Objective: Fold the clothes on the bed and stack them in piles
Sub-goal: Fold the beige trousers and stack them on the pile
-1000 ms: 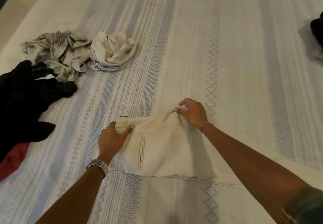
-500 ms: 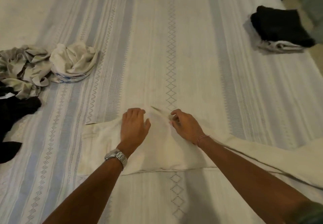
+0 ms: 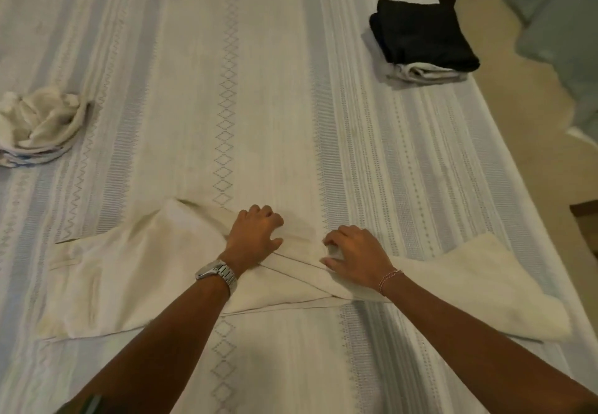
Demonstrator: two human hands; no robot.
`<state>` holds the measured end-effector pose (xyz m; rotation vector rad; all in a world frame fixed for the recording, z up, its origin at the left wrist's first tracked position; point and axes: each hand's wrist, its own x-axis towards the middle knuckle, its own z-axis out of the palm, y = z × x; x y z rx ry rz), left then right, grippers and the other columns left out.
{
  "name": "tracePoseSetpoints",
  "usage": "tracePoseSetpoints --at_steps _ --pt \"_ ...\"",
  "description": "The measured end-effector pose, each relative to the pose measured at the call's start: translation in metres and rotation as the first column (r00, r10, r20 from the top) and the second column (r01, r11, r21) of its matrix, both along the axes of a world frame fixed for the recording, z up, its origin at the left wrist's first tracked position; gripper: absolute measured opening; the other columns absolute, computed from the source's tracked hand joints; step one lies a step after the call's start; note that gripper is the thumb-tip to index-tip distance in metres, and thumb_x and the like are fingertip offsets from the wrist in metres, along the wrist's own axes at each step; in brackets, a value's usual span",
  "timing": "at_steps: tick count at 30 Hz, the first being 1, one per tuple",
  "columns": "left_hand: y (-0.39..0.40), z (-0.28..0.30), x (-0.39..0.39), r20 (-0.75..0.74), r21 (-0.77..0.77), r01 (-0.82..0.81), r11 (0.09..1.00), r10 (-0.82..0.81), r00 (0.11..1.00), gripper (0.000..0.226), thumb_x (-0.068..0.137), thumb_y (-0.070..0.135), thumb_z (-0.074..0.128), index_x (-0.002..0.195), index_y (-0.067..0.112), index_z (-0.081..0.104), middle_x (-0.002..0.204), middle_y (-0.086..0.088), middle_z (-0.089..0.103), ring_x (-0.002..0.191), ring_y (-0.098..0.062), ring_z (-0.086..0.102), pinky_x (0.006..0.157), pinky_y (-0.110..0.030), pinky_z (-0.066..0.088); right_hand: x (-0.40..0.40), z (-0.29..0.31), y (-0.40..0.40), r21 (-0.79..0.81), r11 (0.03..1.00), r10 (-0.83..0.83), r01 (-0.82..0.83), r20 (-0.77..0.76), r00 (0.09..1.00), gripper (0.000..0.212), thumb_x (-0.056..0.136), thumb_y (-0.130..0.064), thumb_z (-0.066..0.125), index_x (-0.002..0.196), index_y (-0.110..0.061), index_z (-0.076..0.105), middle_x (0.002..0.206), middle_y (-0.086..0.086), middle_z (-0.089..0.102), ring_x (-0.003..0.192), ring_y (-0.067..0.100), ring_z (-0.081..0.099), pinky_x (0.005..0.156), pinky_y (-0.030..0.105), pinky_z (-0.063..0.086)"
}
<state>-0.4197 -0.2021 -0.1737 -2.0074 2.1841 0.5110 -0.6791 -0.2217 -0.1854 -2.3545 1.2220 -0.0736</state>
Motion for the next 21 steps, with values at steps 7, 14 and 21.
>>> tracePoseSetpoints --at_steps 7,14,21 --pt "-0.016 -0.002 -0.029 -0.078 0.046 -0.068 0.997 0.071 0.994 0.015 0.099 0.028 0.059 0.098 0.015 0.066 0.098 -0.003 0.066 0.091 -0.023 0.056 0.076 -0.032 0.032 -0.043 0.001 -0.024 0.091 0.995 0.026 -0.032 0.072 0.997 0.022 0.100 -0.038 0.061 0.101 -0.022 0.076 0.094 -0.006 0.071 0.084 0.014 0.064 0.074 0.033 0.053" --pt "-0.016 -0.008 -0.031 -0.210 -0.140 -0.076 0.987 0.046 0.977 0.029 0.084 0.041 0.067 0.095 0.015 0.063 0.086 0.000 0.058 0.080 -0.021 0.051 0.070 -0.036 0.044 -0.035 -0.002 -0.051 -0.049 0.998 -0.037 0.043 0.104 0.994 0.030 0.100 -0.046 0.055 0.091 -0.022 0.071 0.085 -0.008 0.066 0.078 0.011 0.060 0.066 0.030 0.051" --pt "-0.004 -0.018 -0.058 -0.151 -0.160 0.260 0.952 -0.284 0.947 0.040 0.079 0.056 0.057 0.094 0.020 0.067 0.084 0.002 0.057 0.075 -0.018 0.051 0.065 -0.032 0.039 -0.058 -0.006 -0.002 -0.115 0.973 0.202 -0.202 -0.013 0.979 0.032 0.091 -0.048 0.050 0.094 -0.020 0.066 0.083 -0.005 0.064 0.068 0.015 0.060 0.051 0.031 0.048"
